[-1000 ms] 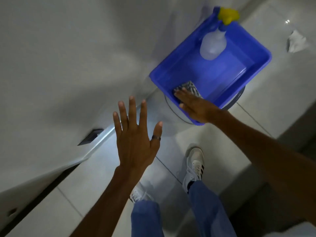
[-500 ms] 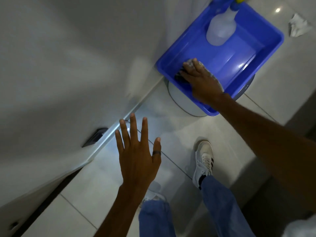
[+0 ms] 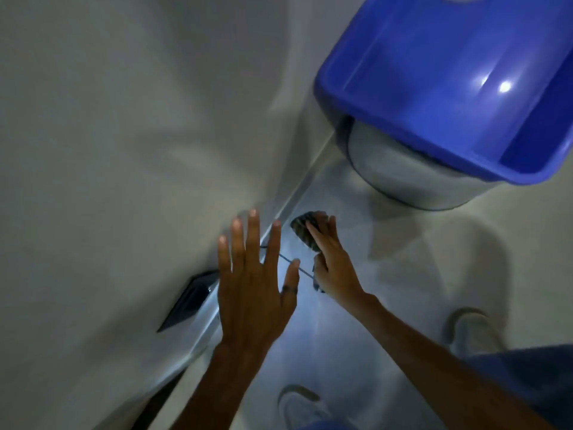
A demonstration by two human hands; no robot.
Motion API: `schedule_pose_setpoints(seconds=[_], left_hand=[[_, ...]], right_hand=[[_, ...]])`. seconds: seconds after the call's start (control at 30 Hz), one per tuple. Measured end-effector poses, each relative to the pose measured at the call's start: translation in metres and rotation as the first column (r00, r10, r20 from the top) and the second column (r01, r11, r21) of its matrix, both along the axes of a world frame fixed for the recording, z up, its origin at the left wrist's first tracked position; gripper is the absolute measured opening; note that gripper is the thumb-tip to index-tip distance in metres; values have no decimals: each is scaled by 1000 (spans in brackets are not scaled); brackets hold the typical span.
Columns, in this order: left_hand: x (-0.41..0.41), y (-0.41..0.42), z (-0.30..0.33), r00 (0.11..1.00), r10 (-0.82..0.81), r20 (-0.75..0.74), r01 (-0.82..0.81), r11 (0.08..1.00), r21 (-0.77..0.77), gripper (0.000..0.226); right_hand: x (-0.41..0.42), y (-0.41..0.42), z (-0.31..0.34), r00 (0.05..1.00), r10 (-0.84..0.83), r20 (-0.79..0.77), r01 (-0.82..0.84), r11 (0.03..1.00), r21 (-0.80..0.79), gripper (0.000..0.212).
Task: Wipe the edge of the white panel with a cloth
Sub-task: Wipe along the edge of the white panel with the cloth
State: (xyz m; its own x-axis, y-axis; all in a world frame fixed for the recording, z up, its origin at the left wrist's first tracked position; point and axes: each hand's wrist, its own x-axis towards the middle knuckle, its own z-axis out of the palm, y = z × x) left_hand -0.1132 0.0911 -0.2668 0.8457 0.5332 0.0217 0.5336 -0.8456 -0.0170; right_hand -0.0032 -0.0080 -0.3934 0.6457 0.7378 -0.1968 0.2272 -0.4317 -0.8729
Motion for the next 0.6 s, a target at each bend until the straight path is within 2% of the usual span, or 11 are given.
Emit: schedule_pose_setpoints(seconds=[0.13,0.3,0.37,0.5,0.6], left_hand=[[33,38,-29,991,-133,2,130,971,199,76],[38,64,-47,965,-187,-183,252,849,464,77],[35,70,-53,947,-206,-248,309,801,513,72],[26,75,-51,931,-248,-269,360,752,552,69],[14,75,-41,937,-226,-266,342,746,571,69]], right_hand=[[29,34,-60,979,-202,-26,203,961,186,78],[73,73,-94,884,-423,-197,464,844,270,71],[94,86,-105,837,-478,-265,544,778,314,68],[127,126,-106,741,-488,-460,656,674,341,55],[121,152,-100,685,-593,-423,723,627,291,60]])
